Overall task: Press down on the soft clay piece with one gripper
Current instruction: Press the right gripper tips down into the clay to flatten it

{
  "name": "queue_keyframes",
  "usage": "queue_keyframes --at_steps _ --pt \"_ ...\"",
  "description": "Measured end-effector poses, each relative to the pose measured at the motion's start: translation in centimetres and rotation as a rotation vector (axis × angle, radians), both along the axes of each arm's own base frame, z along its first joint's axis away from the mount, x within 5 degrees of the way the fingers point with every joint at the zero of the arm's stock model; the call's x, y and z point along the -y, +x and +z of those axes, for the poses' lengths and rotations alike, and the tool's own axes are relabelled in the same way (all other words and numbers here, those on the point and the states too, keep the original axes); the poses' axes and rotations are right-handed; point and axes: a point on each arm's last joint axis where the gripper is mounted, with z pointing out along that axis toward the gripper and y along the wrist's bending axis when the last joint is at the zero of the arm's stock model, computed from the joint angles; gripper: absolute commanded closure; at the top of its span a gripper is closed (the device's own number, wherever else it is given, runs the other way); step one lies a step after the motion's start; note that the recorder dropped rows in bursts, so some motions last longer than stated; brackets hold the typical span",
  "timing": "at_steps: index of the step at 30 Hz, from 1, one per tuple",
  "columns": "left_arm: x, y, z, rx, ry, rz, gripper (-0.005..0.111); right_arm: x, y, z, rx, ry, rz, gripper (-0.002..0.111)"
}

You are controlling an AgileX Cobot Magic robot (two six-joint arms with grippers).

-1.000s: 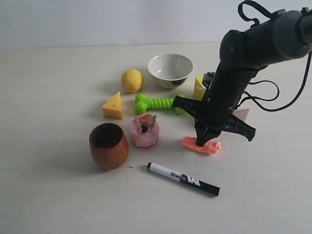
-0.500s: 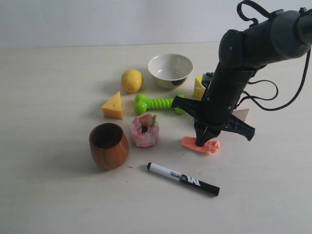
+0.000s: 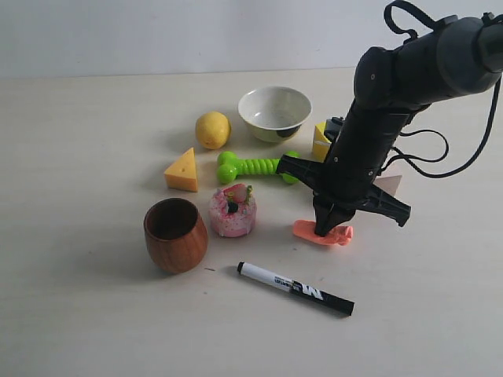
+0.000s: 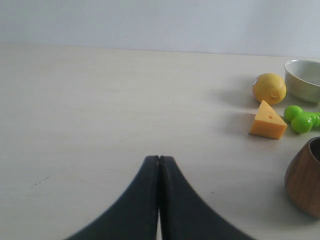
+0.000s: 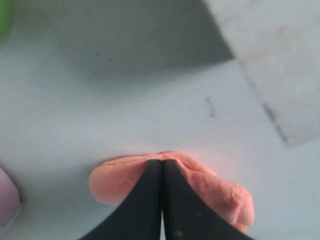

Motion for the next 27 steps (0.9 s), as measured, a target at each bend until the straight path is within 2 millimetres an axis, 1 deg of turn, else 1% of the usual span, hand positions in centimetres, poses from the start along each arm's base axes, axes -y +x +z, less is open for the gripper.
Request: queue_keyframes --at_steps 27 --pt "0.00 0.00 0.00 0.000 0.000 0.000 0.107 -0.03 -0.01 -0.07 0.002 0.006 0.023 0.108"
